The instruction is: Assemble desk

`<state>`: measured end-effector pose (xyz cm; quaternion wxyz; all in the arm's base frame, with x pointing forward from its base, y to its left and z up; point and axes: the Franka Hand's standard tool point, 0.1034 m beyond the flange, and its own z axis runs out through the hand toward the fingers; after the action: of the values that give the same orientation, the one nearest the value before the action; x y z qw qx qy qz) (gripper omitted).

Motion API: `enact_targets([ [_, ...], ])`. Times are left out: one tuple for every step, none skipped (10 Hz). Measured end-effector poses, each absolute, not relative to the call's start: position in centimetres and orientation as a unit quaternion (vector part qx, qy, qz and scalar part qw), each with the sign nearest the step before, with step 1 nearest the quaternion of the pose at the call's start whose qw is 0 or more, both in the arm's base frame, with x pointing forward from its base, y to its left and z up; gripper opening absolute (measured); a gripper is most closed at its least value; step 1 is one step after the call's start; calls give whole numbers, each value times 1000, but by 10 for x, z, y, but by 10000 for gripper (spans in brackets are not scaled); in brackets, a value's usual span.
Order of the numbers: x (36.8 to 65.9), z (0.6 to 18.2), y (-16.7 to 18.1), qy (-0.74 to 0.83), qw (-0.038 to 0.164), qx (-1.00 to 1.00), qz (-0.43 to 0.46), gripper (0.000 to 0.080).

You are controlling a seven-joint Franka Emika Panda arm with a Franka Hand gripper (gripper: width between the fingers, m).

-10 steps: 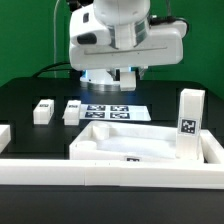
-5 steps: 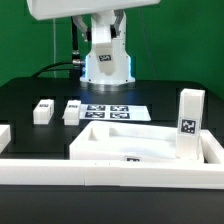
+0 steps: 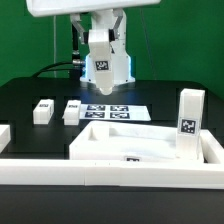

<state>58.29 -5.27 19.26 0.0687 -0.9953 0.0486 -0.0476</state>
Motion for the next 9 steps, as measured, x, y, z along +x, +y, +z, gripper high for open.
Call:
enact_targets([
  [602,199,-60,51,73,-990,-106,290],
  [619,209,-70,51,63,-981,-176,290],
  [622,211,-79,45,32,-973,-225,290],
  [619,210,-86,41,7,-966,-255,290],
  [617,211,-96,37,-22,-958,-285,290],
  [616,212,-104,34,-47,-950,-307,290],
  [614,207,-104,37,-48,-950,-306,290],
  [614,200,-95,48,-39,-952,-299,290],
  [612,197,-91,46,-28,-956,-288,290],
])
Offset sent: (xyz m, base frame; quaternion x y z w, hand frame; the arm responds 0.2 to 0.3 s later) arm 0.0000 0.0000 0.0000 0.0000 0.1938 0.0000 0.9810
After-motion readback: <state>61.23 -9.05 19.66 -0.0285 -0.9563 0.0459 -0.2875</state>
